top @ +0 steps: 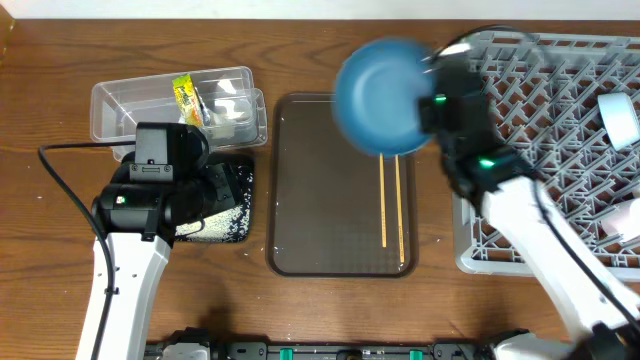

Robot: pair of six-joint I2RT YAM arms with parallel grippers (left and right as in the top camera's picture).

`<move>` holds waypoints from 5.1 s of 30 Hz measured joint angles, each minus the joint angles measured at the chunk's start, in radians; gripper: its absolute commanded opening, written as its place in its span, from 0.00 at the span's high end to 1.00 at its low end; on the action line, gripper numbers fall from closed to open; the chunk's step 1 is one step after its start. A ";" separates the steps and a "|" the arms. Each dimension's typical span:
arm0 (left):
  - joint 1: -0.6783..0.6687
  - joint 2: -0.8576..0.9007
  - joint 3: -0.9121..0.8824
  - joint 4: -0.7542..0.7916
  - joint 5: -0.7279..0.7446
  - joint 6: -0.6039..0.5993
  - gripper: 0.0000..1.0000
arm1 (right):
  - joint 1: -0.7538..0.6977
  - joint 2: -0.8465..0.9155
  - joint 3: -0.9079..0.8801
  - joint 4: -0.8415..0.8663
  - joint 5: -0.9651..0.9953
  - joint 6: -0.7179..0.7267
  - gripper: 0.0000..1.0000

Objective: Sort waste into correct bins and load items into the dishwasher rack
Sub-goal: 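Lift the blue plate with the right gripper and stand it in the rack, then grasp a wooden chopstick with the right gripper and drop it in the rack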

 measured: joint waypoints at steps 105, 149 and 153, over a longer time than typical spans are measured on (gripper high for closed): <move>0.000 0.001 0.000 -0.008 0.000 0.000 0.43 | 0.098 0.175 0.010 -0.586 -0.488 0.306 0.57; 0.000 0.001 0.000 -0.015 0.000 0.000 0.43 | -0.182 -0.031 0.077 -0.704 -0.387 0.209 0.99; 0.000 0.001 0.000 -0.015 0.000 0.000 0.43 | -0.280 0.003 0.077 -0.716 -0.371 0.159 0.99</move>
